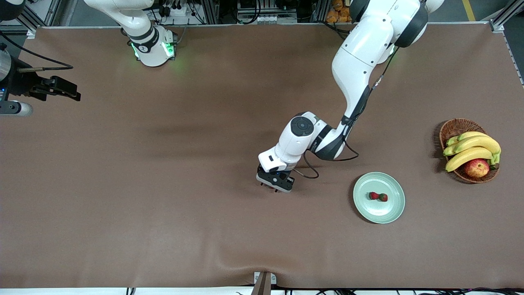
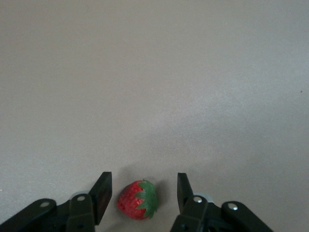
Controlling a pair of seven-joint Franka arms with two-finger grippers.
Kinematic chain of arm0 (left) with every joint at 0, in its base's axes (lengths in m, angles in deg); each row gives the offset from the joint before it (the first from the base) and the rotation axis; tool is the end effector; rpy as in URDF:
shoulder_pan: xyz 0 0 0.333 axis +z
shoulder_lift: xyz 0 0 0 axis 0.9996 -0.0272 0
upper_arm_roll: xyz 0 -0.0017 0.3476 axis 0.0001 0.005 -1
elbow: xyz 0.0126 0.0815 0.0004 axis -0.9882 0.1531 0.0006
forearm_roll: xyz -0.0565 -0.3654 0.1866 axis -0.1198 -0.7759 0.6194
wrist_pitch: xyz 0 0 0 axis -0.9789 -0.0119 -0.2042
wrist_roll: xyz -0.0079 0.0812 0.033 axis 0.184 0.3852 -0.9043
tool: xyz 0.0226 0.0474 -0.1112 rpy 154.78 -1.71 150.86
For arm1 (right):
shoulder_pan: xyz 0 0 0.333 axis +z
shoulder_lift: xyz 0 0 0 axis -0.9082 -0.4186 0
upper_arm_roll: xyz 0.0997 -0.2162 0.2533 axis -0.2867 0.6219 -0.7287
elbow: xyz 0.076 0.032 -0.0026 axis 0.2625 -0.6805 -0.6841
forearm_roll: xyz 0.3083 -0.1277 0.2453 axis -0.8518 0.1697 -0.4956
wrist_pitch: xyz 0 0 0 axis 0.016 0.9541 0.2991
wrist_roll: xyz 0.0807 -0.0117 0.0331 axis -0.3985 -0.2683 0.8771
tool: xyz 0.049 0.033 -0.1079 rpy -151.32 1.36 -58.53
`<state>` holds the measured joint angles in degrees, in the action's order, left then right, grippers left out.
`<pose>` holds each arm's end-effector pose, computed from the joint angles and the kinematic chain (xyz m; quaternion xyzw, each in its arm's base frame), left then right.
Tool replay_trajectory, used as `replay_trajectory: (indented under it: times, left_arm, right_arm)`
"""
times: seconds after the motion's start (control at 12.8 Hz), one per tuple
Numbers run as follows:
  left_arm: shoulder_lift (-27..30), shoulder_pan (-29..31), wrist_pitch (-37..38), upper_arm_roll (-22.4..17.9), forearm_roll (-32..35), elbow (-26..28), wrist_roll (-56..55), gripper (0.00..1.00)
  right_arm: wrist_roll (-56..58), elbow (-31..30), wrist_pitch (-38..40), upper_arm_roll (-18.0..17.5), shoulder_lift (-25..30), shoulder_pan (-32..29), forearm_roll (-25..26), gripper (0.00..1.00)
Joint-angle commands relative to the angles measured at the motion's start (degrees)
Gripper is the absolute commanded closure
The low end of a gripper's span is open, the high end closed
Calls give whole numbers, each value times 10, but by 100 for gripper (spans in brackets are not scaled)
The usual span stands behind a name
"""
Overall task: Collect all strawberries into plate
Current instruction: 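Grasp the third strawberry with the left gripper and lift it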
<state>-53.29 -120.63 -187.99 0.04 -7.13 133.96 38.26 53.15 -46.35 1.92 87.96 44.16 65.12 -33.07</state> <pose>0.6306 -0.4954 0.1728 0.9570 -0.1952 0.1836 0.1109 0.5478 -0.0042 0.6272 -0.9959 0.0158 0.0882 0.0106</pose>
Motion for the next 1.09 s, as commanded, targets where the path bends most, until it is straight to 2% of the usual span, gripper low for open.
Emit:
replay_trajectory:
  times: [0.0,0.16,0.39,0.86,1.01]
  left_arm:
    - [-11,-12,-15,-8,21,-10,-5,39]
    - [-10,-6,-15,-8,34,-10,-4,43]
    - [-10,-4,-15,-8,36,-7,1,50]
    - [-11,-4,-15,-9,36,1,5,52]
    - [-9,-5,-15,-9,36,1,2,80]
  right_arm:
    - [-34,14,23,10,2,7,-8,0]
    - [-71,22,24,10,6,7,-8,0]
    - [-62,44,12,11,6,7,-4,0]
    - [-19,47,-29,10,3,-19,-5,0]
    - [-21,47,-33,8,1,-17,2,0]
